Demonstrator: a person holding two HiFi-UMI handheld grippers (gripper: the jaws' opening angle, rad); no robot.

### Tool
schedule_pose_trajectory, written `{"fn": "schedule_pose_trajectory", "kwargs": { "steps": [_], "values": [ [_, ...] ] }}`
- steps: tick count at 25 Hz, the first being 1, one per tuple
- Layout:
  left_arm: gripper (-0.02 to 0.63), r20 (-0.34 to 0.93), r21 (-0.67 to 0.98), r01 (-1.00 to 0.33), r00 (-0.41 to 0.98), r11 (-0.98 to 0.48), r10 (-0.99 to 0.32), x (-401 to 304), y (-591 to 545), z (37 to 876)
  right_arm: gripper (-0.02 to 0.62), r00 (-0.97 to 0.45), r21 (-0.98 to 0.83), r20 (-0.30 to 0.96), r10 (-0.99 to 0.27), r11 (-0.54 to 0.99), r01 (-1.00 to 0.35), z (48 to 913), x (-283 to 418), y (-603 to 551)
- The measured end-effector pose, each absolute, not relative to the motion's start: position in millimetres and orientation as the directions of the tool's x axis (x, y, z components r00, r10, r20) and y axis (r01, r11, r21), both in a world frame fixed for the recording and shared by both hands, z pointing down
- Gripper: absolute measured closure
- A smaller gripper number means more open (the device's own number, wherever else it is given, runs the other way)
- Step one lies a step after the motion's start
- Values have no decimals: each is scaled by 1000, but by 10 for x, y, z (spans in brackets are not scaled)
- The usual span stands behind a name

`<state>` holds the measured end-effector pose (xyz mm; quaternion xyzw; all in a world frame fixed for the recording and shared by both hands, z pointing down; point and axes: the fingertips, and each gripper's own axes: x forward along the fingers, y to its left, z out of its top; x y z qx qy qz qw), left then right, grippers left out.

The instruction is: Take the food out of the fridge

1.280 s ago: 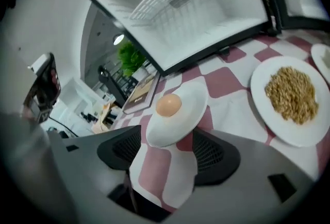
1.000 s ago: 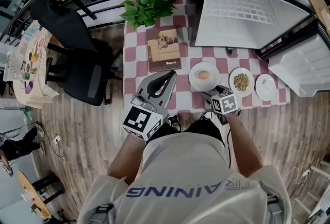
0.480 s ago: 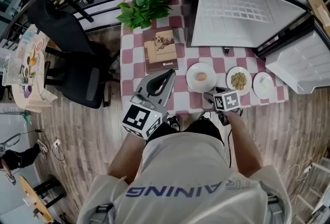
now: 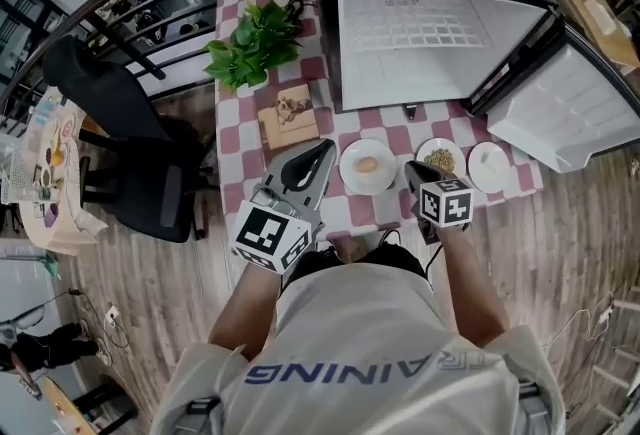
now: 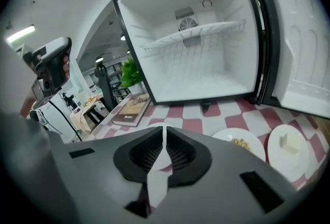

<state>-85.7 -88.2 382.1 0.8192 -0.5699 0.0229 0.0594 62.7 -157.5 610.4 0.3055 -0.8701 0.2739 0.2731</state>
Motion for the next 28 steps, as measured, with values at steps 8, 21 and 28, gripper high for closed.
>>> {"fn": "schedule_pose_trajectory", "kwargs": {
  "steps": [8, 21, 28],
  "values": [
    [598, 79, 27, -932, 363, -362, -928, -707, -1068, 3585, 563, -713, -278, 432, -553, 670, -688, 5067, 734, -1956],
    [598, 41, 11, -936, 352, -352, -935, -647, -1197, 3409, 574, -742, -152, 70, -667, 728, -669, 3404, 835, -2031],
    [598, 26, 0, -940, 341, -341, -940, -654, -1225, 3350, 575, -738, -91, 28, -674, 733, -674, 3182, 868, -2031]
  ]
}}
